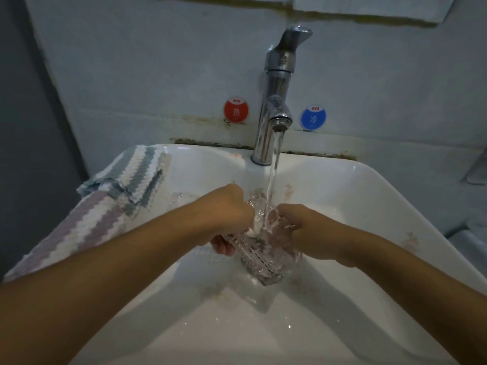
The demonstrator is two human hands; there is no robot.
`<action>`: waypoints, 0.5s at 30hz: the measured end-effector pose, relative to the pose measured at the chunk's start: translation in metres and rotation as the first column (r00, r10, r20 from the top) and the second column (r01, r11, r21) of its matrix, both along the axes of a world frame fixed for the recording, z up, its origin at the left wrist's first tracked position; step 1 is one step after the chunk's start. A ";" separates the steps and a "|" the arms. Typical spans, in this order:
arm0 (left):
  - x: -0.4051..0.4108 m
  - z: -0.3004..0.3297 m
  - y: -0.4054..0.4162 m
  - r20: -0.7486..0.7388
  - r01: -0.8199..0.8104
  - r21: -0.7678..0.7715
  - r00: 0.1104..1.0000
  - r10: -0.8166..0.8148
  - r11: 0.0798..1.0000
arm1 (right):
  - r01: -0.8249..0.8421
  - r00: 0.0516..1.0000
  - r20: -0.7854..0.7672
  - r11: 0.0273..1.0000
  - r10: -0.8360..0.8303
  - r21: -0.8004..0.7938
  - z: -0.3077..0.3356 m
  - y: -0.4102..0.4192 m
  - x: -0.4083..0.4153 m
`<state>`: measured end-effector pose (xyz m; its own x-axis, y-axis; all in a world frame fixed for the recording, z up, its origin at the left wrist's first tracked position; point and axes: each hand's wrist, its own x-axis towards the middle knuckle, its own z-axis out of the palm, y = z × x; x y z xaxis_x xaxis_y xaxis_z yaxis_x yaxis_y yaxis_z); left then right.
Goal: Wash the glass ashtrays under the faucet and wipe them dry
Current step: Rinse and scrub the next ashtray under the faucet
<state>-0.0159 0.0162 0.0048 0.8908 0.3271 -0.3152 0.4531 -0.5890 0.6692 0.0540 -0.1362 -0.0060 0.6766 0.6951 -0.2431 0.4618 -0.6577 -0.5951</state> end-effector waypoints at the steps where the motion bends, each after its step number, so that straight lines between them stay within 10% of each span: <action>1: 0.000 0.000 0.000 0.006 0.003 -0.002 1.000 -0.003 1.000 | 0.007 0.998 0.064 1.000 -0.006 -0.004 -0.002 0.001 0.000; 11: -0.007 0.002 -0.011 0.065 0.103 -0.043 0.993 -0.101 0.994 | 0.062 0.965 0.249 0.993 -0.085 0.098 0.001 -0.001 -0.002; 15: -0.006 -0.005 -0.011 0.186 0.150 0.205 0.964 -0.188 0.967 | 0.025 0.975 0.219 0.997 -0.040 0.068 0.005 -0.004 -0.004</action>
